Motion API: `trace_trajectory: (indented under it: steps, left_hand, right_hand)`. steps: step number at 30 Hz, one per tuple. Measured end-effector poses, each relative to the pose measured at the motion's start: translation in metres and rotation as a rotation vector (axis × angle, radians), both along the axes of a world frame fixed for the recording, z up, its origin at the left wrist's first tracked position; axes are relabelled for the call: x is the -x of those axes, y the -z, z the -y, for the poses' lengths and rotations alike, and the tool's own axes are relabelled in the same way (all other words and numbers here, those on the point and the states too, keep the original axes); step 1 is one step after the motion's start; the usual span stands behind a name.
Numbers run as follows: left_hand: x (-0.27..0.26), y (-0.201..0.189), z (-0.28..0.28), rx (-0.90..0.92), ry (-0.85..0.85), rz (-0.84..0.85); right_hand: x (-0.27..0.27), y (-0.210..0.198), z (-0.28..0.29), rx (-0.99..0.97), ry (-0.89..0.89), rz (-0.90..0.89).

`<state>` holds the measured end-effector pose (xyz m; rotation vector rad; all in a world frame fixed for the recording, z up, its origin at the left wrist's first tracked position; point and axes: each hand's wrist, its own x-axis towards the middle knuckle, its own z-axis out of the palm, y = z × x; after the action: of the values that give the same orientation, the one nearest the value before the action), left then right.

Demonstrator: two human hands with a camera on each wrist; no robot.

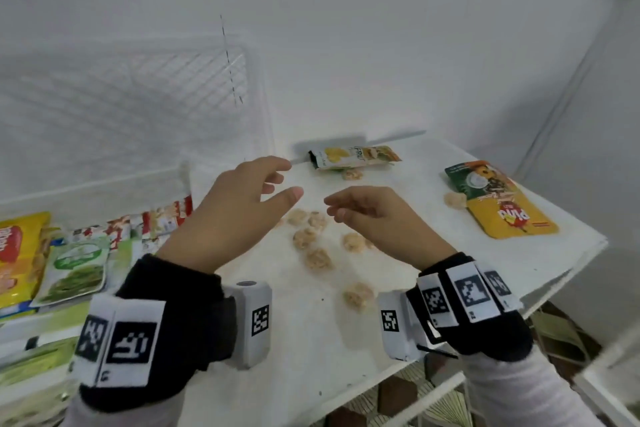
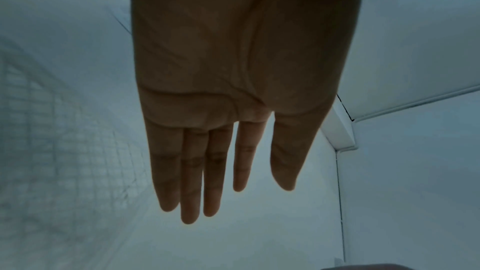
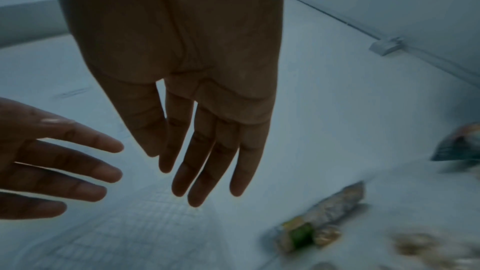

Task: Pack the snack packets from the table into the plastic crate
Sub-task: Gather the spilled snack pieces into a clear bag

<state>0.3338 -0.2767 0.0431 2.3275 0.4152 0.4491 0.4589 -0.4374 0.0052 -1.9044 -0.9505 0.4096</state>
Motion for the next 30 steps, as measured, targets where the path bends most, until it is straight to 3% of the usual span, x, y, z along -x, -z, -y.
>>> trace_trajectory:
  steps: [9, 30]
  left_hand:
    - [-0.066, 0.055, 0.056, 0.205, 0.0, -0.079]
    - [-0.197, 0.112, 0.005, 0.666, -0.296, 0.038]
  right_hand:
    - [-0.065, 0.048, 0.066, 0.044, 0.098, -0.106]
    - [-0.208, 0.084, 0.019, -0.026, 0.248, -0.448]
